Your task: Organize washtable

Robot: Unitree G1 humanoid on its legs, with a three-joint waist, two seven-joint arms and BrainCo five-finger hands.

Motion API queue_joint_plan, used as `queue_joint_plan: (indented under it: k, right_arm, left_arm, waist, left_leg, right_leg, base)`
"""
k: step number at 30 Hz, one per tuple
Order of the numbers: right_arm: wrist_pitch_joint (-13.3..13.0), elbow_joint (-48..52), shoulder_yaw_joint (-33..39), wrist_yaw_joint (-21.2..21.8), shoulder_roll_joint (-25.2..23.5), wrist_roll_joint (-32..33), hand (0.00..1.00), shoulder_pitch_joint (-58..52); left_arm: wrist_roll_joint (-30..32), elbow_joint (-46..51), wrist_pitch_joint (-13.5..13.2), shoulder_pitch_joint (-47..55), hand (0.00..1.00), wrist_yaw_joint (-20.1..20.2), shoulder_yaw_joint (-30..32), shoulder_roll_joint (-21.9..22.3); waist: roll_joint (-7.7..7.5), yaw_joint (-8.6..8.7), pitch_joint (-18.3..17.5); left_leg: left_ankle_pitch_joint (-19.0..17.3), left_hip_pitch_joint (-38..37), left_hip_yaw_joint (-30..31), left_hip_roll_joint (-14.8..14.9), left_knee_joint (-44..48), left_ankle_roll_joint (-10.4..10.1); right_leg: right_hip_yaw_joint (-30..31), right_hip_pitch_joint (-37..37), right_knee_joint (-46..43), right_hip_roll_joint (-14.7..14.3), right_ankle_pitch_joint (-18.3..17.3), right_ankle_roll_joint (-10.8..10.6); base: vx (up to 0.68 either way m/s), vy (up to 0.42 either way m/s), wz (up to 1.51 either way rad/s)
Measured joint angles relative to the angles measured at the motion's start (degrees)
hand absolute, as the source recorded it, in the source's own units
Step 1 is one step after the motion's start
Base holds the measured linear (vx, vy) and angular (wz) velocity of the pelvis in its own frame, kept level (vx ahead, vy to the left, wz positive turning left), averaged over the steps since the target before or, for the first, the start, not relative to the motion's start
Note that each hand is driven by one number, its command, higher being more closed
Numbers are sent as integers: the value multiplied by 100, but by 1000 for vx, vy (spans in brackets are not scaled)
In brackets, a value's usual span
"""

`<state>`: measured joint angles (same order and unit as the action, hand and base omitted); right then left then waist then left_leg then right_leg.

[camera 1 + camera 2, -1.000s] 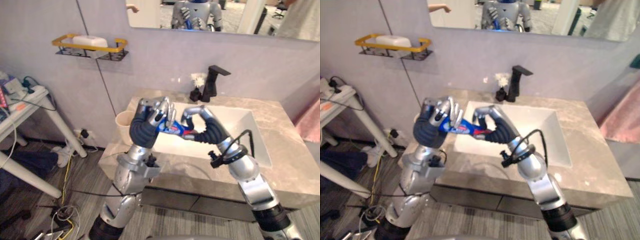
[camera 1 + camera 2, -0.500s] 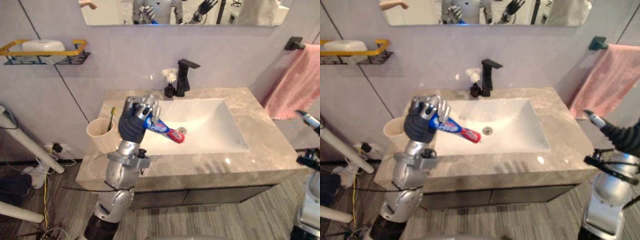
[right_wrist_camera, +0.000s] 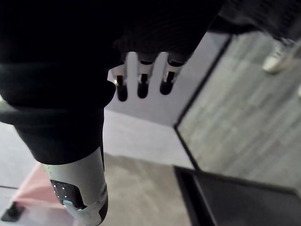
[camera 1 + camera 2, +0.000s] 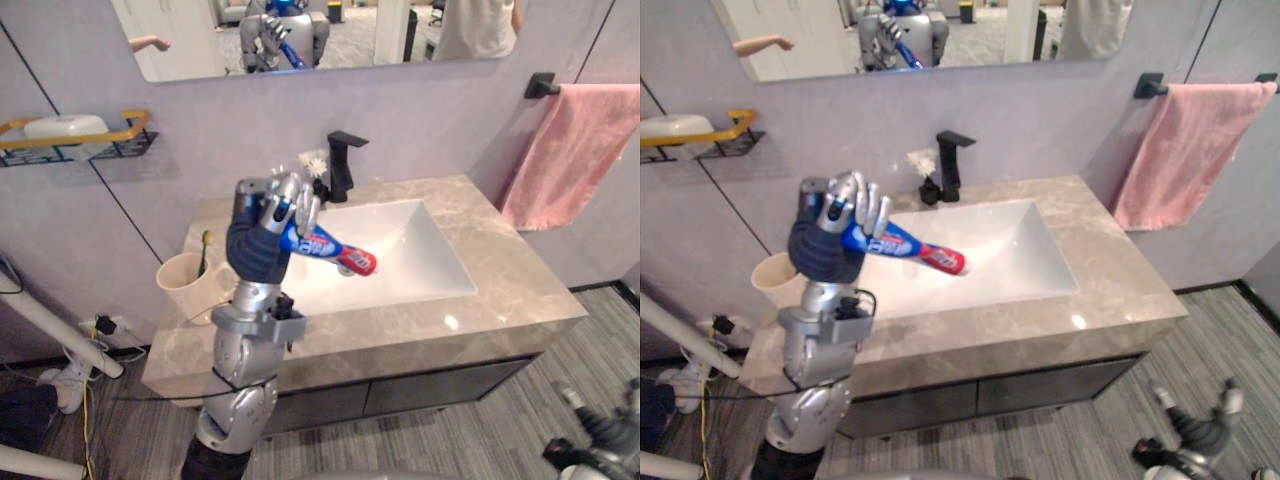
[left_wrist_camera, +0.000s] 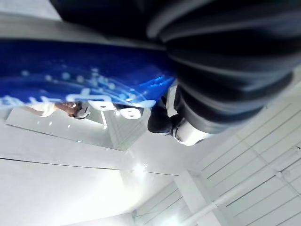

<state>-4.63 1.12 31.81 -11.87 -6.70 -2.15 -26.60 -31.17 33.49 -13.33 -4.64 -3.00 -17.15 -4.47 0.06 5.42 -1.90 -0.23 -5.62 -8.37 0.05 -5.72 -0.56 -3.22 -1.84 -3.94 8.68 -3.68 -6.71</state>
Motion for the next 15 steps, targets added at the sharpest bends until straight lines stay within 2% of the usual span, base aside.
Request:
queue_joint_plan:
  k: [5, 9, 15]
  right_arm:
    - [24, -884, -732, 595, -113, 381, 0, -208]
    - [43, -1324, -993, 944, -80, 428, 0, -190]
    - [78, -1831, -1172, 1222, 43, 416, 0, -75]
  left_arm:
    - [344, 479, -109, -182, 100, -209, 480, -35]
    - [578, 516, -234, -351, 100, -422, 1028, -132]
    - [891, 261, -244, -369, 100, -614, 1922, -740]
  waist:
    - [70, -23, -67]
    - [48, -30, -83]
    - [-18, -124, -106]
  left_leg:
    - [8, -14, -23, 16, -4, -8]
    - [36, -22, 44, 30, -4, -46]
    - [63, -1, 149, 46, -3, -21]
  right_leg:
    - [-22, -15, -9, -8, -28, 32]
    - [-97, -63, -3, -20, -16, 15]
    - [-155, -89, 25, -41, -25, 30]
  base:
    - [-51, -15, 2]
    - [-7, -18, 9]
    - [14, -17, 6]
